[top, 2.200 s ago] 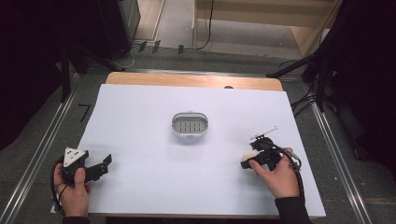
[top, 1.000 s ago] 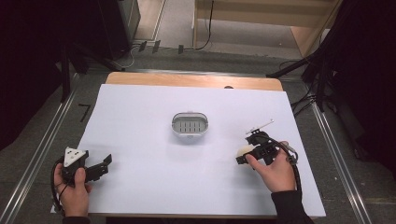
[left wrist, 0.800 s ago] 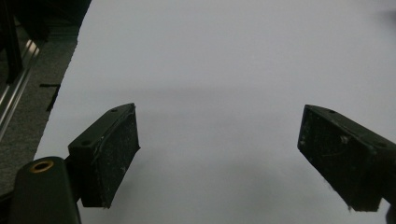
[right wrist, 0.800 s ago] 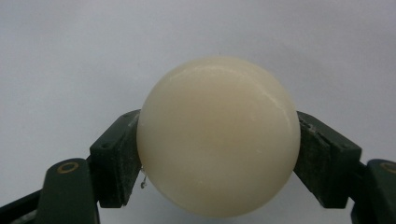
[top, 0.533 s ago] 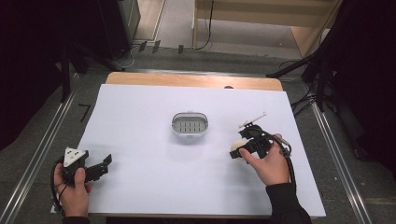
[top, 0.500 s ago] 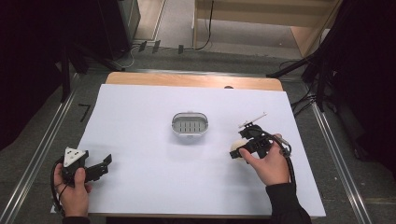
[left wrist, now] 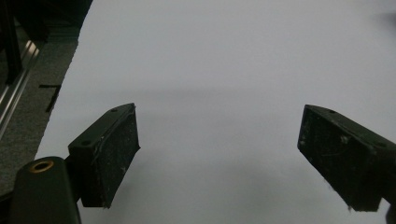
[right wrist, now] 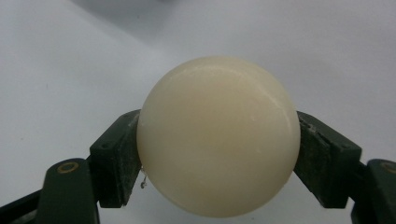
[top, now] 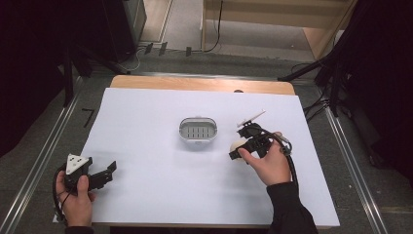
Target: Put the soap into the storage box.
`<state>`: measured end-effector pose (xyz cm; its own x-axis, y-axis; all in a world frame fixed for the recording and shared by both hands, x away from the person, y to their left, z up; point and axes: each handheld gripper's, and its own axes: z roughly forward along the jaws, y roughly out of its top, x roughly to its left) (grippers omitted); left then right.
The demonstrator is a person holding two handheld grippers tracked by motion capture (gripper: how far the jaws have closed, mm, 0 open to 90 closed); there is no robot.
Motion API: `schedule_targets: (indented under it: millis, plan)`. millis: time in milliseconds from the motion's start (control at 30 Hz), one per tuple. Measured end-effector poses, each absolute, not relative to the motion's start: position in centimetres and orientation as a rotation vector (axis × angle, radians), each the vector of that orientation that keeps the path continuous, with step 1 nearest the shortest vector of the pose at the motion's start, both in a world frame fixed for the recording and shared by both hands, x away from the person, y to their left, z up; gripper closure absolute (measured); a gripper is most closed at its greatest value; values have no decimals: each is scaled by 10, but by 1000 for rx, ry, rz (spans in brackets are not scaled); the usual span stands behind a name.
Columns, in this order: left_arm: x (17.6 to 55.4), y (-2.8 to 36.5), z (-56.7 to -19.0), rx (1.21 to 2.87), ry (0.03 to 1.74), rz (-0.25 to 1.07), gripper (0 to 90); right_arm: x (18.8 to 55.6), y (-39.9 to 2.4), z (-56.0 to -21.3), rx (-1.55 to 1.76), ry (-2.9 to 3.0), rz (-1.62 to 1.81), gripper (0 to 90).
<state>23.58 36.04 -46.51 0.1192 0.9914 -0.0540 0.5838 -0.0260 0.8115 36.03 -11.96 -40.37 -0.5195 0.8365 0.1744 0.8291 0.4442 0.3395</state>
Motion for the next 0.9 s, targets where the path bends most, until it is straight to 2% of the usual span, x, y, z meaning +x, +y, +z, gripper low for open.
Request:
schedule_targets:
  millis: [900]
  plan:
    - [236,361,-465,1685,1552,733,136,385,-78,-387,1471,2694,639,248]
